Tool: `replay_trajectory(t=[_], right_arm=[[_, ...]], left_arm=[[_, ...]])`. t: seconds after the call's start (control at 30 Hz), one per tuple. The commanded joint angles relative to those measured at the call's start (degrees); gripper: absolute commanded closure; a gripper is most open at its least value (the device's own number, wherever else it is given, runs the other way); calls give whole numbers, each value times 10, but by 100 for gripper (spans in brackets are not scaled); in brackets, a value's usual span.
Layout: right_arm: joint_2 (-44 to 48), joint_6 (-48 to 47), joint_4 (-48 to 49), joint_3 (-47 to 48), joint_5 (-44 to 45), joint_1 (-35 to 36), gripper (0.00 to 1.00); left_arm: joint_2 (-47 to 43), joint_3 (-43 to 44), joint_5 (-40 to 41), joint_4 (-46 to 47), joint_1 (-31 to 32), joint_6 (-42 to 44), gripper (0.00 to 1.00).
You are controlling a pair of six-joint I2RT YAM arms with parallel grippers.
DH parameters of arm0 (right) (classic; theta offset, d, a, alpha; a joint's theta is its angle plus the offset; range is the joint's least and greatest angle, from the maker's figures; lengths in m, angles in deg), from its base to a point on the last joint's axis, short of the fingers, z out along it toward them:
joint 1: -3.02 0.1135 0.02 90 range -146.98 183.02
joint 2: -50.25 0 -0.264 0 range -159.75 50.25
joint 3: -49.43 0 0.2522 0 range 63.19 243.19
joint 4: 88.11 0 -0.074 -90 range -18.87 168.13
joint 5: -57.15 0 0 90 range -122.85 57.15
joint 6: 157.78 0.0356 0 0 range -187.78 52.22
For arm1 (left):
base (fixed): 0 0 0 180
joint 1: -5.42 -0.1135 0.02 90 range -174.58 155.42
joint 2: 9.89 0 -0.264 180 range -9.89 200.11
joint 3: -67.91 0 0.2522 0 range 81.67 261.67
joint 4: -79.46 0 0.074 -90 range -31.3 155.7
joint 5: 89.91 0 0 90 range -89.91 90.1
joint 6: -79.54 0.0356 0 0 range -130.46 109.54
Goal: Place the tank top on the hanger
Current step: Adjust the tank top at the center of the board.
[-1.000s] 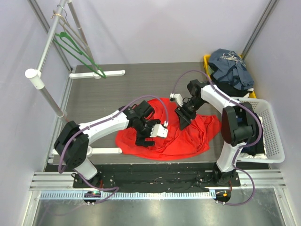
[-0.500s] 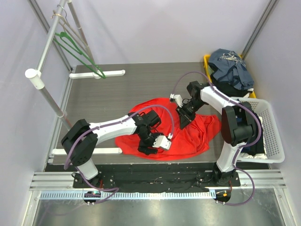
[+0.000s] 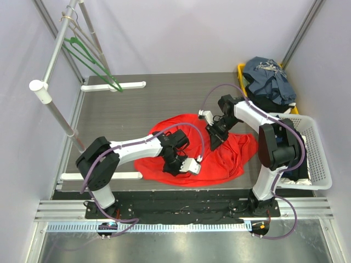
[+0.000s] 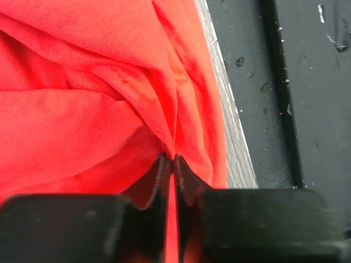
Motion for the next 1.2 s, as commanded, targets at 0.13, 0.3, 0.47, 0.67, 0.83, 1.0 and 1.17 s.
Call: replay_trajectory(t=[0.13, 0.3, 0.47, 0.67, 0.83, 1.0, 1.17], right_arm=[[55, 8, 24, 6, 25, -10, 99], [82, 30, 38, 86, 45, -50, 99], [86, 56, 54, 205, 42, -91, 99], [93, 88, 83, 300, 23, -104, 99], [127, 89, 99, 277, -9, -106, 99], [178, 34, 67, 175, -23, -106, 99], [198, -39, 16, 39, -6, -106, 99]], left_arm=[[-15, 3, 70, 66, -3, -41, 100], [-54, 50, 157, 125, -59, -87, 100], [-72, 178, 199, 110, -176, -109, 100], [-95, 246, 280, 153, -225, -84, 100], [-119, 243, 293, 148, -231, -71, 100], [-163, 136, 261, 129, -230, -71, 100], [-193, -16, 215, 97, -214, -67, 100]])
